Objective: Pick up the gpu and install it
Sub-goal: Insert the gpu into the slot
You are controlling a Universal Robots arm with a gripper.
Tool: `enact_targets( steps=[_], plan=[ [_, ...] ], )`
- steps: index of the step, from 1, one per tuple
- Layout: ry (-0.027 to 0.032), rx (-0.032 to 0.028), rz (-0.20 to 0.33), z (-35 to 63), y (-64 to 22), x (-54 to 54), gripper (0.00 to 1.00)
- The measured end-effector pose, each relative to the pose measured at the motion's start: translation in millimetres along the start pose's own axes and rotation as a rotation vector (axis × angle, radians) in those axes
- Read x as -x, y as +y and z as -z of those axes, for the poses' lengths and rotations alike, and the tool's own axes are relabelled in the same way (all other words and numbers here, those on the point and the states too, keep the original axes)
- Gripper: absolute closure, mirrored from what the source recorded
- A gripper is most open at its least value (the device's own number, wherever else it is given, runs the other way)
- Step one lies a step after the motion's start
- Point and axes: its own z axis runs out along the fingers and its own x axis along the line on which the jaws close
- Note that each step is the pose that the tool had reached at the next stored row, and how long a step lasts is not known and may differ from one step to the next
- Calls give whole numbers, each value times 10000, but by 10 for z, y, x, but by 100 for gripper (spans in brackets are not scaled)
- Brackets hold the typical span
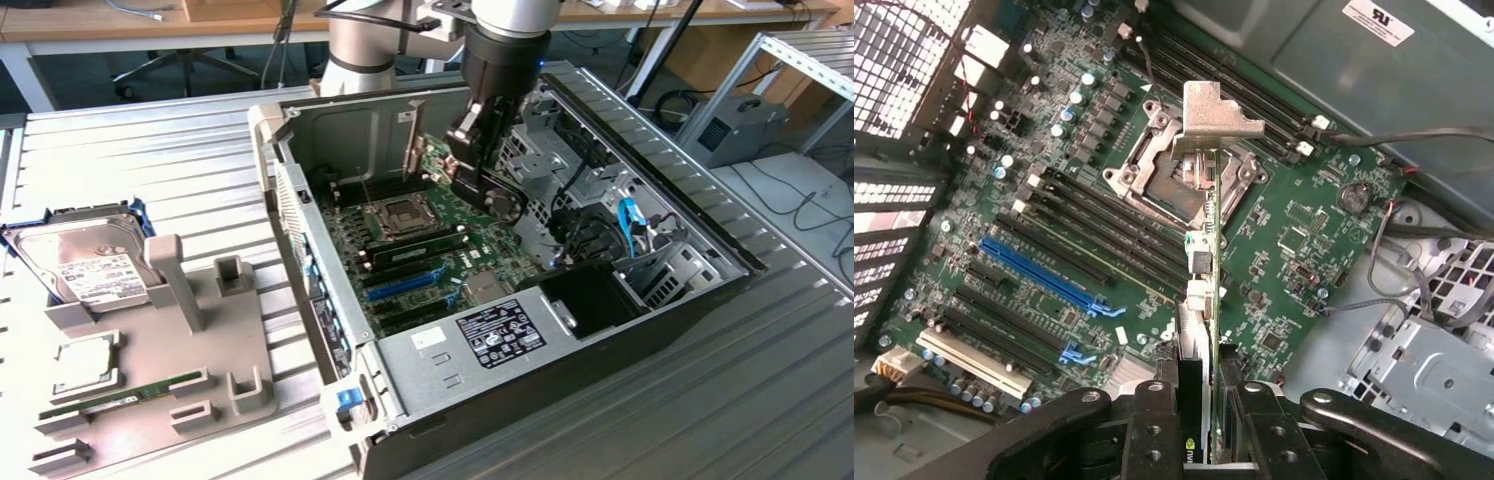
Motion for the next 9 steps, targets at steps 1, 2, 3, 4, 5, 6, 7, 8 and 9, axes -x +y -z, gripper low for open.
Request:
enact_targets(
  steps=[1, 2, 3, 4, 5, 6, 7, 8, 9],
  plan=[
    [-2, 1, 50, 0, 0, 0, 74],
    [-4, 2, 97, 0, 0, 0, 74],
    [-7, 4, 152, 0, 0, 0, 74],
    [-9, 5, 196, 0, 0, 0, 74],
    [-11, 7, 244, 0, 0, 0, 74],
    [-14, 8, 292, 0, 0, 0, 74],
    [-15, 9, 340, 0, 0, 0, 74],
    [-18, 11, 388, 0, 0, 0, 74],
    [-20, 12, 438, 0, 0, 0, 74]
  ],
)
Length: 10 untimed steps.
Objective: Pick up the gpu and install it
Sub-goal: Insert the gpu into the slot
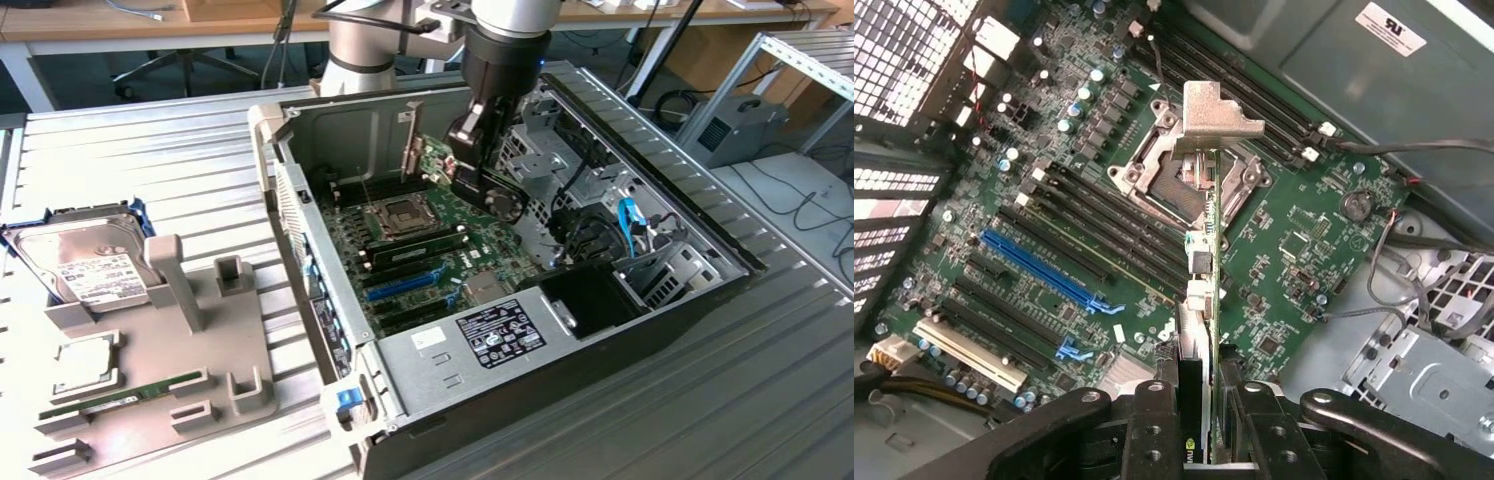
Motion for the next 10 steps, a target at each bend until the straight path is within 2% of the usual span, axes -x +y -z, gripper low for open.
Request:
enact_targets(
  steps=[10],
  plan=[
    [-23, 14, 503, 0, 0, 0, 74]
  ],
)
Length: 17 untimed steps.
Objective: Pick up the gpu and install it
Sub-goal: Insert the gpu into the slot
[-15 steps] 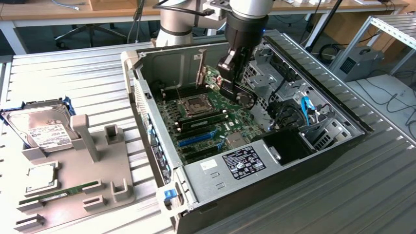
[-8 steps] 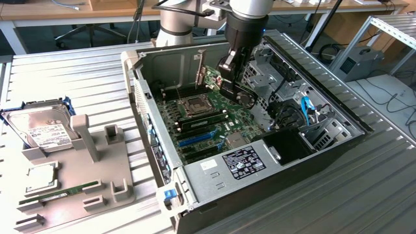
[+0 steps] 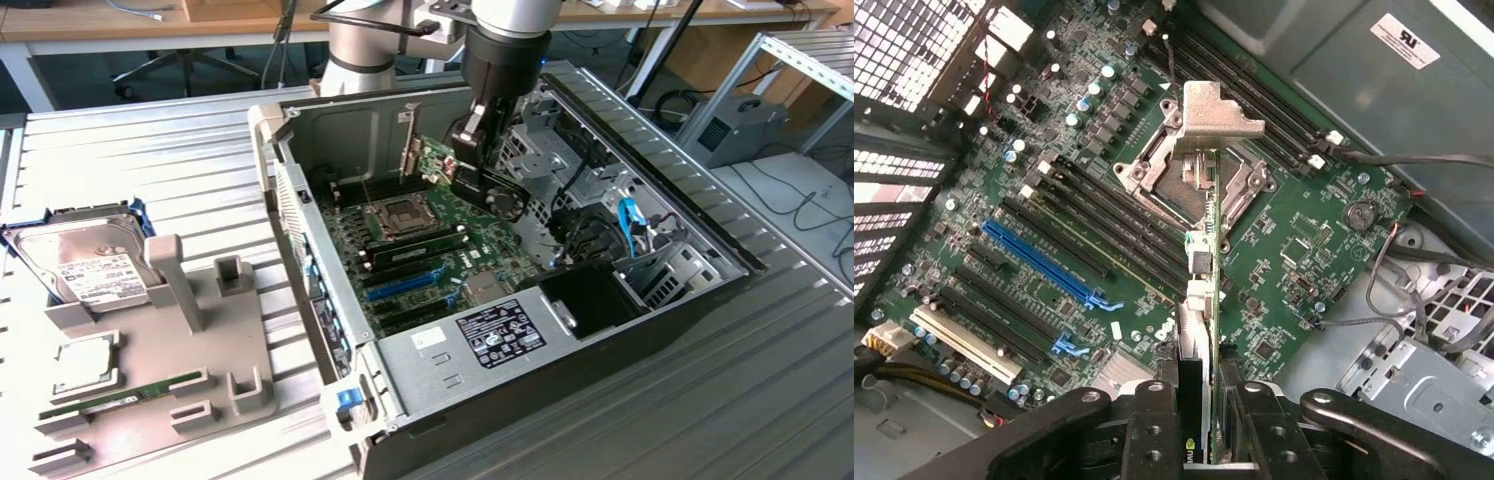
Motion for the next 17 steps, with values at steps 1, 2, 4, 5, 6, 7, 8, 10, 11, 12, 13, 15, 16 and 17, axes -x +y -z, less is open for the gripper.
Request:
enact_targets(
  steps=[1, 2, 4, 5, 6, 7, 8, 10, 11, 12, 13, 15, 16, 17],
  plan=[
    [-2, 1, 51, 0, 0, 0, 74],
    [-4, 3, 99, 0, 0, 0, 74],
    [-9, 5, 198, 0, 0, 0, 74],
    [-11, 7, 248, 0, 0, 0, 74],
    [-13, 8, 298, 0, 0, 0, 74],
    [-15, 10, 346, 0, 0, 0, 74],
    [-17, 11, 403, 0, 0, 0, 74],
    [-24, 15, 547, 0, 0, 0, 74],
    [-26, 17, 590, 0, 0, 0, 74],
    [-29, 19, 653, 0, 0, 0, 74],
    [-32, 20, 709, 0, 0, 0, 74],
    [-37, 23, 814, 0, 0, 0, 74],
    [-39, 24, 864, 0, 0, 0, 74],
    [-41, 26, 915, 0, 0, 0, 74]
  ],
)
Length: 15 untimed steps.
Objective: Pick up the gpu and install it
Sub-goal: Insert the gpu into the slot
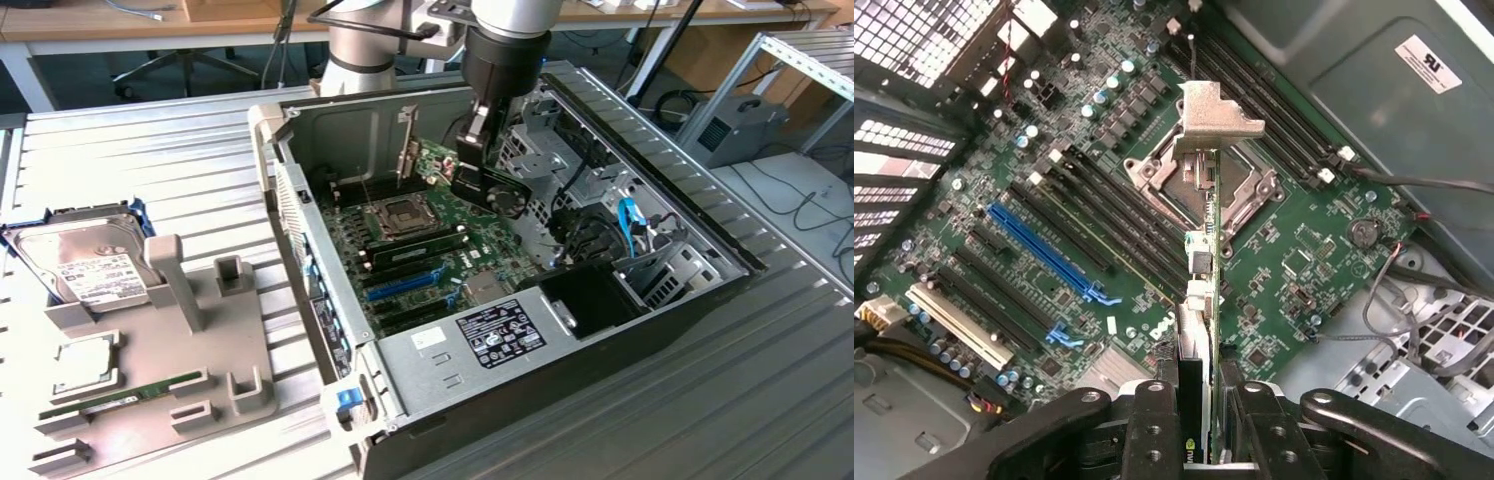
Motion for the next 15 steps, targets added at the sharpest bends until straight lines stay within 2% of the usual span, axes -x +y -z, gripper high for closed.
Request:
enact_targets(
  steps=[15],
  plan=[
    [-37, 23, 832, 0, 0, 0, 74]
  ],
)
